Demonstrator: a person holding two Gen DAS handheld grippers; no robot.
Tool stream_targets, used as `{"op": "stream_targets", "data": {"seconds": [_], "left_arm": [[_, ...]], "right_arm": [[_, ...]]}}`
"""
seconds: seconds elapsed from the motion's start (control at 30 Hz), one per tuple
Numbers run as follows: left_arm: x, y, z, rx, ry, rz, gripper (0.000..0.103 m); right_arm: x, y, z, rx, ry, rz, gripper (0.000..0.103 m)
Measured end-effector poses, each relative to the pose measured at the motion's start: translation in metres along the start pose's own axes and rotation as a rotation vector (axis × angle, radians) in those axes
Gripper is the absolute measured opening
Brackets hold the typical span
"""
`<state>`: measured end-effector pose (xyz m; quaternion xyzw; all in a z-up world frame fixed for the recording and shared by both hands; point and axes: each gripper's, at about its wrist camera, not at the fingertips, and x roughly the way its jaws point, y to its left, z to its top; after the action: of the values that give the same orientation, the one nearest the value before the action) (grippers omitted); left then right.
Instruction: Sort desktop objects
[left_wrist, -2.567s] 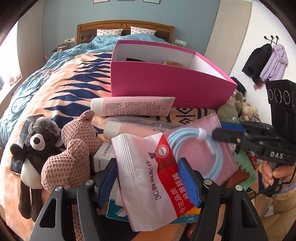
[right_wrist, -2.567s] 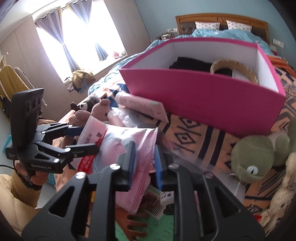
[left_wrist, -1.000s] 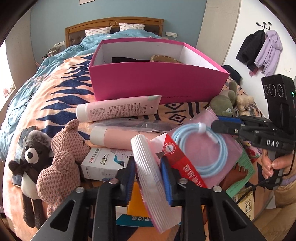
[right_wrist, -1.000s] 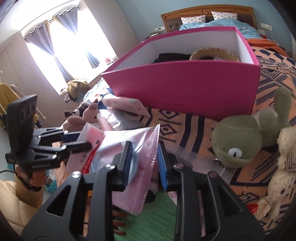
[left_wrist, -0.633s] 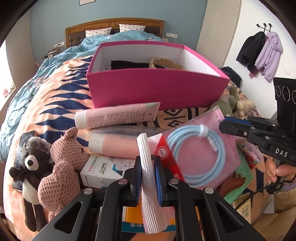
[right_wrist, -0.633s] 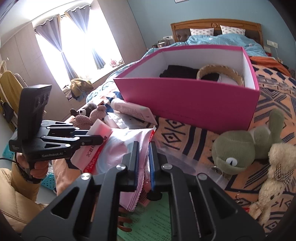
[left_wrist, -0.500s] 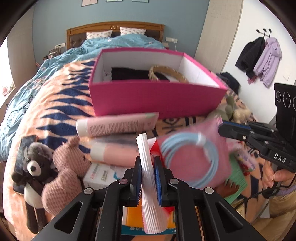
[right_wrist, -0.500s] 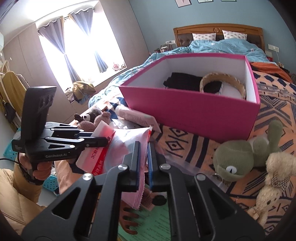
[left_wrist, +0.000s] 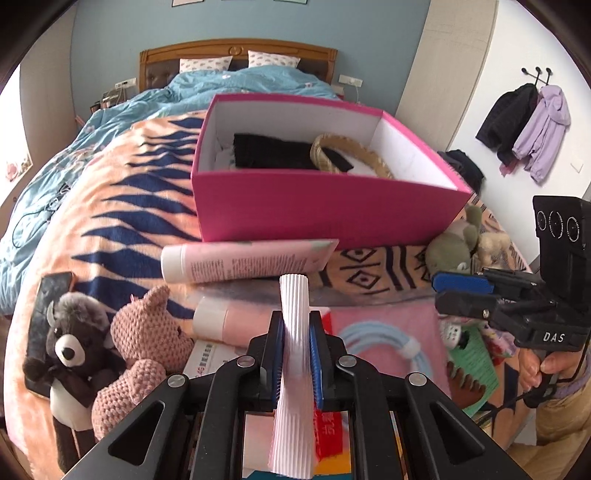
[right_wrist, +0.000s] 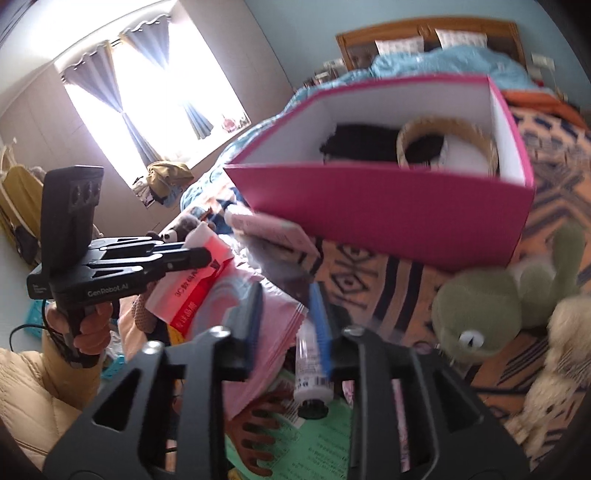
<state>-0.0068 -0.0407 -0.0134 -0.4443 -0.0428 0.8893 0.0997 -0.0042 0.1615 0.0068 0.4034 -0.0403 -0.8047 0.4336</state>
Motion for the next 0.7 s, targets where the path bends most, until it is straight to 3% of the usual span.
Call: {"op": "stream_targets", "data": {"seconds": [0.13, 0.27, 0.5, 0.63, 0.7], "left_arm": [[0.003, 0.002, -0.005, -0.007, 0.012, 0.001, 0.011], [0.010, 0.005, -0.010, -0.021, 0.035, 0.001, 0.012], [0.012, 0.009, -0.015, -0.039, 0.028, -0.010, 0.012], [0.011, 0.009, -0.015, -0.030, 0.027, -0.003, 0.012], [0.010, 0.009, -0.015, -0.025, 0.033, -0.005, 0.016]], "right_arm": [[0.012, -0.008, -0.011, 0.041, 0.070, 0.024, 0.041], [0.010, -0.003, -0.016, 0.026, 0.078, 0.047, 0.044], [0.019, 0.011, -0.018, -0.064, 0.100, 0.011, 0.046], [0.022, 0.021, -0.020, -0.118, 0.089, -0.022, 0.016], [0.022, 0.023, -0.021, -0.126, 0.085, -0.026, 0.012]]}}
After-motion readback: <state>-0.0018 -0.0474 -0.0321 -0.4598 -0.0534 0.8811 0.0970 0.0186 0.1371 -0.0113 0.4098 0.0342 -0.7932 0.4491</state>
